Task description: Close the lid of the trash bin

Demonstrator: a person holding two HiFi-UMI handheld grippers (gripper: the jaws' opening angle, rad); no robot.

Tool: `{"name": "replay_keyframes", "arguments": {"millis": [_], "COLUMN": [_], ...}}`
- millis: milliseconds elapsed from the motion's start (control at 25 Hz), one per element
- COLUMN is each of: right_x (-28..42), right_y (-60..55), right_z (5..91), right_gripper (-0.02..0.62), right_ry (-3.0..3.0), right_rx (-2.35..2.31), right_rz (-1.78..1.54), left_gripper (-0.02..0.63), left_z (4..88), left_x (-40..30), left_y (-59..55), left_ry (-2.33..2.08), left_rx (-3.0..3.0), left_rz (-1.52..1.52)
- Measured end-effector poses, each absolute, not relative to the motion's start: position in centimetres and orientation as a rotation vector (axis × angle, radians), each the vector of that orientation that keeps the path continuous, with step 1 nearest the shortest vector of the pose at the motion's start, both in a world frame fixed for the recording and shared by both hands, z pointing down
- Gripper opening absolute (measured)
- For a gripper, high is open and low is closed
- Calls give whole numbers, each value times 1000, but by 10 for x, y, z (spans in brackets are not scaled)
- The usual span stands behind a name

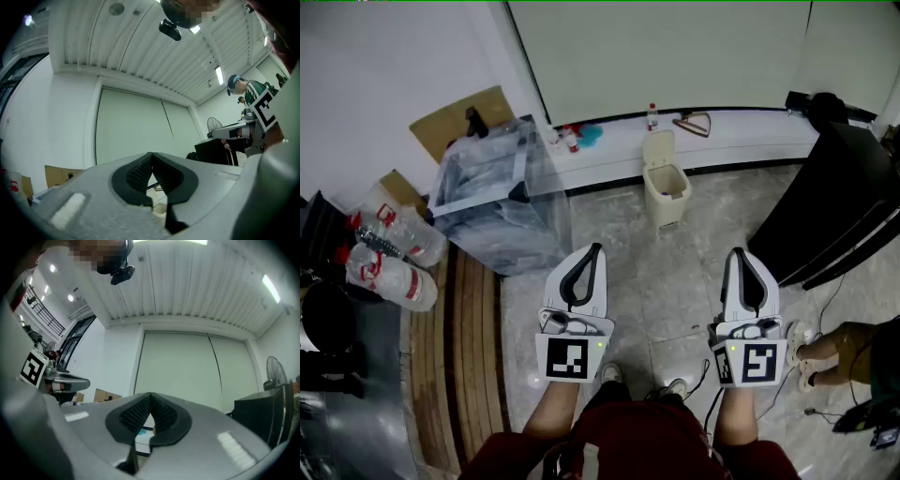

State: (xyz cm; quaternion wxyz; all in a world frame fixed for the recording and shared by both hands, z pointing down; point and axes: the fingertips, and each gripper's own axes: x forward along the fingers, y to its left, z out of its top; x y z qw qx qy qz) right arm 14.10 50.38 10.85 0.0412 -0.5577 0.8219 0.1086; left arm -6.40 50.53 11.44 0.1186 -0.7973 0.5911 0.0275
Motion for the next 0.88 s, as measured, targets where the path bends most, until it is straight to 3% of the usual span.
{"name": "replay_keyframes", "arguments": {"millis": [400,880], "right_x": [48,51], "right_y": [473,415], "right_z": [112,128], "right_gripper": [0,-2], "right_ry": [2488,2436], "right_rx": [-1781,-1789], "right_rz": [335,289], "left_gripper": [-3,-3], "left_z": [129,140], "left_x": [-166,-170], "left_y": [472,413], "left_ry": [1722,1705], "left_rx": [-2390,-2401], "left_rz": [123,103]}}
